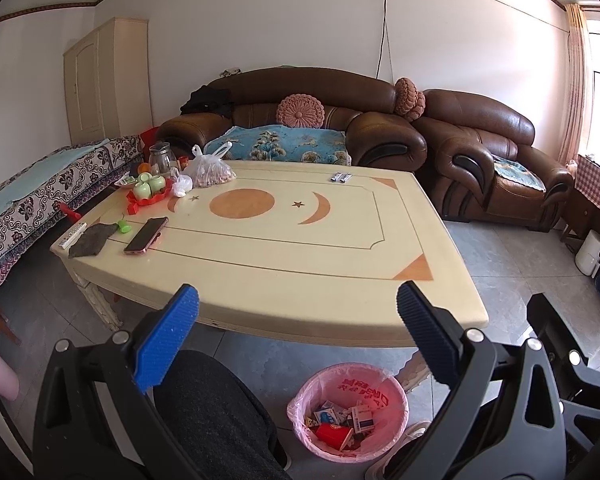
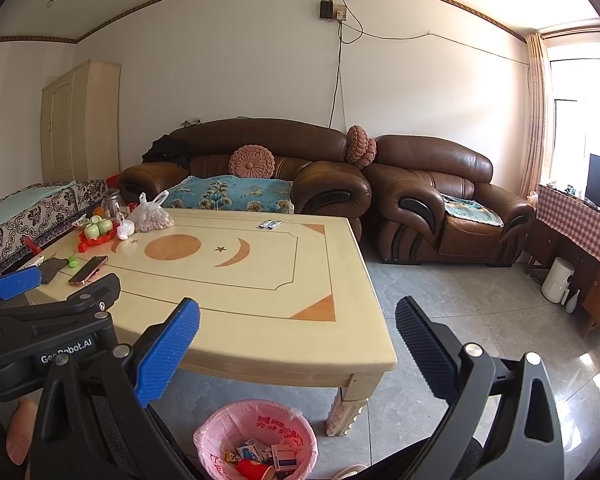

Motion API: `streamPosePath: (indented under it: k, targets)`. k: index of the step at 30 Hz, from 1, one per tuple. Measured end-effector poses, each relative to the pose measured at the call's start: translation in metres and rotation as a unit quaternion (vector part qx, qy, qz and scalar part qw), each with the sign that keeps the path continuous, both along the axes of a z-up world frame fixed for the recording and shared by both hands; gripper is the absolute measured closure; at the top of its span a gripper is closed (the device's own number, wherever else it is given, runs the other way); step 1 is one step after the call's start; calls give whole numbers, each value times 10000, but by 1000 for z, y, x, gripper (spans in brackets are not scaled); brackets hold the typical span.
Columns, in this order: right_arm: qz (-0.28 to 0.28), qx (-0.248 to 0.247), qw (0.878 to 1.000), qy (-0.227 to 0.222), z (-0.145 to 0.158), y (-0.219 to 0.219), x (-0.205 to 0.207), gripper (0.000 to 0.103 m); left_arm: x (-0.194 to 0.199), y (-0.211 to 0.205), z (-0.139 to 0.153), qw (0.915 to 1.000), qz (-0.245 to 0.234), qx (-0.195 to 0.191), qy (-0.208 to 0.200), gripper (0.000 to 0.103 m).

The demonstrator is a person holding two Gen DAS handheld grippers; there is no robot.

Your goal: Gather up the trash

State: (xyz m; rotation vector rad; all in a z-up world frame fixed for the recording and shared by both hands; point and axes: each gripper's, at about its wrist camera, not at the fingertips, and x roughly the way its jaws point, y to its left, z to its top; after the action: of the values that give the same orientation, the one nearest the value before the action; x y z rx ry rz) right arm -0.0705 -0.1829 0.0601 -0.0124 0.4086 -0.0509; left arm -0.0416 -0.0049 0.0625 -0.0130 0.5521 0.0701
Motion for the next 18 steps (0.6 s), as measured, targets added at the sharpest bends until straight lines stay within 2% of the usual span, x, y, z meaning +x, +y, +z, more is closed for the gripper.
streamPosePath:
  k: [18]
  targets:
    - [-1,-8,10000,3,2,0,1,7,-2,-2,0,10000,-18,71,-16,6]
